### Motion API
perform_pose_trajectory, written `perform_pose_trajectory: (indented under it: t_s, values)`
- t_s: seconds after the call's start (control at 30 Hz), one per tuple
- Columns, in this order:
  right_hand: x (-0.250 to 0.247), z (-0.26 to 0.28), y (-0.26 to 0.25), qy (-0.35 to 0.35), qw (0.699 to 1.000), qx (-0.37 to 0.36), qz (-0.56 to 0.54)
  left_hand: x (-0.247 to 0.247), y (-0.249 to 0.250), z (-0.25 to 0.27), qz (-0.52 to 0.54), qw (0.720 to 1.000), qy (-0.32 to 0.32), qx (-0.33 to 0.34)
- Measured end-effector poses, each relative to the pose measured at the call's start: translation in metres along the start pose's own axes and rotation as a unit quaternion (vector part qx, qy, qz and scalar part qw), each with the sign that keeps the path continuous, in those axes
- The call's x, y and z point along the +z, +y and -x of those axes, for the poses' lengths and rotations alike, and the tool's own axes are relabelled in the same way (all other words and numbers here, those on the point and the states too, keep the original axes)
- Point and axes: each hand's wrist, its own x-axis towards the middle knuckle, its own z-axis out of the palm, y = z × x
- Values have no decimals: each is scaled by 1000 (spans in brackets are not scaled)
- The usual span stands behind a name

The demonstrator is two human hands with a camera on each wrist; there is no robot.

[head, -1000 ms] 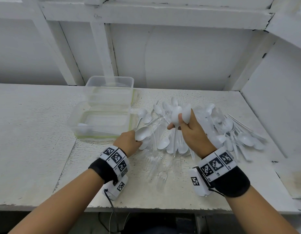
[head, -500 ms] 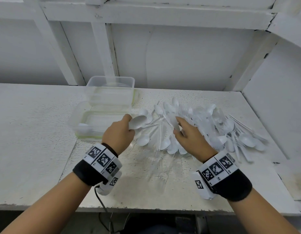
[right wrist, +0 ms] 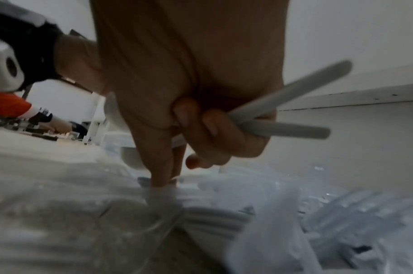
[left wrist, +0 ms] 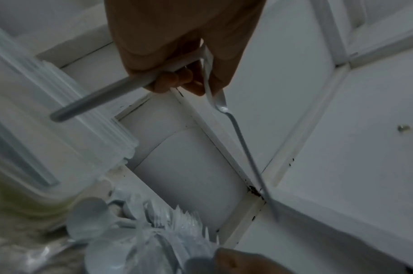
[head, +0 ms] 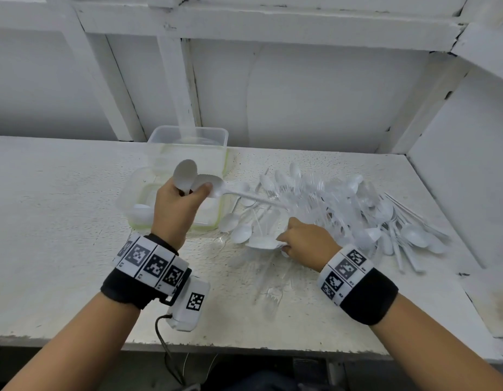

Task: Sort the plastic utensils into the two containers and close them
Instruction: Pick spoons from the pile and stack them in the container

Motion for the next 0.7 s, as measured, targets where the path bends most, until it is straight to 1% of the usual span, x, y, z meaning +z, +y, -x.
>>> perform_pose_trajectory:
  t_s: [0.1,0.17,0.23,0.3,0.37,0.43,0.47,0.5,0.53,0.6,0.67,0.7]
  values:
    - [3,-1,-1,18,1000,-3,15,0,1,-1,103,993,3,-57]
    - [4,1,-1,39,999,-9,-13,1,3,-1,176,979,2,-99]
    - [4,3,0,60,995,-9,-75,1,2,-2,236,962,8,-136]
    - [1,5,1,70,983,-3,-167,1,0,-2,287,942,7,-172]
    - [-3,6,2,69,965,4,-254,1,-1,-2,331,922,-12,-198]
    - [-5,7,4,91,942,7,-324,2,-1,-2,353,910,-20,-214]
    - [-7,8,4,112,926,7,-361,3,-2,-2,352,909,-17,-221]
    - [-8,10,3,137,904,11,-406,4,-5,-3,343,912,-13,-224]
    - [-10,12,3,163,873,19,-459,4,-7,-3,333,916,-10,-226]
    - [-17,16,0,220,802,44,-553,7,-11,-3,320,919,-17,-230]
    - [-25,18,1,273,747,61,-603,12,-13,-3,292,926,-26,-239]
    - [-28,19,2,294,723,58,-622,14,-14,-1,260,934,-30,-244]
